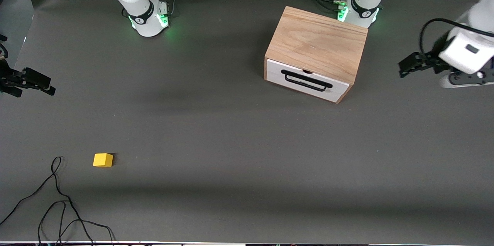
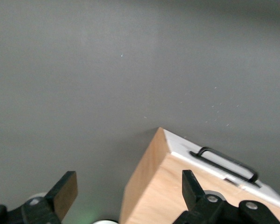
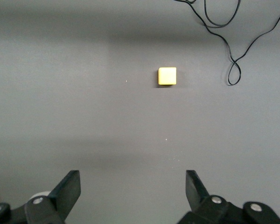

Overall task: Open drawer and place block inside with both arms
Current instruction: 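Move the left gripper toward the drawer handle of the wooden box, then lower the left gripper onto the handle while the right gripper reaches the cube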

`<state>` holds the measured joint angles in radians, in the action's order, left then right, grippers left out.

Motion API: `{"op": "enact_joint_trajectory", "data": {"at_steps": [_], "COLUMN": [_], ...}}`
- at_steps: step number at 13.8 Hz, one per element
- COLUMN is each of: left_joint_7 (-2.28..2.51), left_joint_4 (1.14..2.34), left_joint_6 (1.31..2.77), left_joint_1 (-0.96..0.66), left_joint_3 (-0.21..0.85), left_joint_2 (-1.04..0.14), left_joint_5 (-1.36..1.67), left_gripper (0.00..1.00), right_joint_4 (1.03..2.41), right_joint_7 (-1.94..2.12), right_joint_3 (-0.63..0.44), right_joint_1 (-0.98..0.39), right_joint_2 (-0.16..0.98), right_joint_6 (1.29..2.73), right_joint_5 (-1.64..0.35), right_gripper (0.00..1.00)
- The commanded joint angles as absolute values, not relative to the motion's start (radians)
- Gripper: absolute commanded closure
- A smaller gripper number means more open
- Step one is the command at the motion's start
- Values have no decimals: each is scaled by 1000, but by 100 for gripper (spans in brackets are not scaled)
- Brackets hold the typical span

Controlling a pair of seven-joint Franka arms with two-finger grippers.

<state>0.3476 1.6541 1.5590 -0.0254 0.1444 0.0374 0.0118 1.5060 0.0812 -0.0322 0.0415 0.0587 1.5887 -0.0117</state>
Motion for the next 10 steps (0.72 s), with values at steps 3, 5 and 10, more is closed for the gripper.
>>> {"op": "enact_joint_trajectory", "data": {"at_steps": [3,5,10], "left_joint_7": [841,972,1393], "left_joint_4": [1655,1657,1654], "left_joint_6": [1543,1543,1603], "left_joint_1": [-57,-78,-193], "left_joint_3": [311,356,364], "left_joint_2": [35,35,2], "left_joint_5": [21,34,92], "left_gripper": [0,0,0], "right_joint_4": [1502,1503,1488], "right_joint_7": [67,74,80], "right_joint_3": [-32,-32,-40], "right_joint_1": [37,37,37], "right_joint_2": [51,51,171], "right_joint_6": [1585,1586,1664], "right_joint_5": [-2,37,69], "right_gripper": [0,0,0]}}
